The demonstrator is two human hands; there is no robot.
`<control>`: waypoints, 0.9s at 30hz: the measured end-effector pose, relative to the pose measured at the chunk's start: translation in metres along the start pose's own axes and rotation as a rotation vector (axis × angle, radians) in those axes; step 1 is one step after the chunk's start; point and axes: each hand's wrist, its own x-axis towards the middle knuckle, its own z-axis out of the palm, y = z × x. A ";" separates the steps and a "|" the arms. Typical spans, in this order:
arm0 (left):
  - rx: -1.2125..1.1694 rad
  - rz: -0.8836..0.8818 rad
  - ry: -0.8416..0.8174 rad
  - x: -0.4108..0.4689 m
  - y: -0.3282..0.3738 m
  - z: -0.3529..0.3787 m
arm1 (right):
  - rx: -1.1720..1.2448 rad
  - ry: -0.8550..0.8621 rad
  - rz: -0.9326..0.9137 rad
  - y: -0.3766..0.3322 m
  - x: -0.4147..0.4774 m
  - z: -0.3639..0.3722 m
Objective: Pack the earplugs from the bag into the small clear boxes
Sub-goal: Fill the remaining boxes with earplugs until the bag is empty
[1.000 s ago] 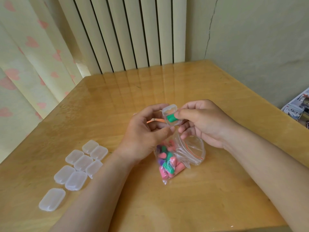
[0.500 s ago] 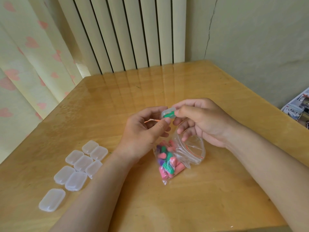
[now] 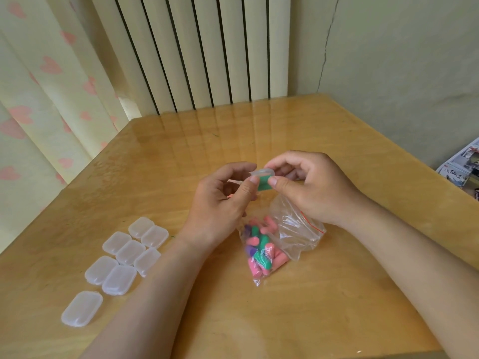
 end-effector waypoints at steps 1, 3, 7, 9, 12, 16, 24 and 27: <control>0.008 0.009 -0.001 0.000 0.000 0.000 | -0.002 0.000 -0.001 0.001 0.000 0.000; 0.013 0.019 -0.009 0.000 -0.001 -0.001 | -0.007 -0.004 -0.004 0.002 0.001 0.001; 0.020 0.024 -0.018 0.000 -0.002 -0.001 | -0.010 -0.008 -0.010 0.003 0.001 0.002; 0.021 0.026 -0.021 0.001 -0.003 -0.001 | -0.009 -0.006 -0.012 0.003 0.001 0.002; 0.019 0.028 -0.028 0.002 -0.004 -0.001 | -0.005 -0.007 -0.013 0.002 0.001 0.001; 0.008 0.033 -0.035 0.002 -0.004 -0.001 | -0.015 -0.020 -0.014 -0.001 0.001 0.001; 0.010 0.052 -0.031 0.001 -0.004 0.000 | -0.007 -0.006 0.023 0.001 0.000 0.002; 0.016 0.067 -0.023 0.001 -0.007 0.000 | 0.030 -0.020 0.090 0.000 0.000 0.002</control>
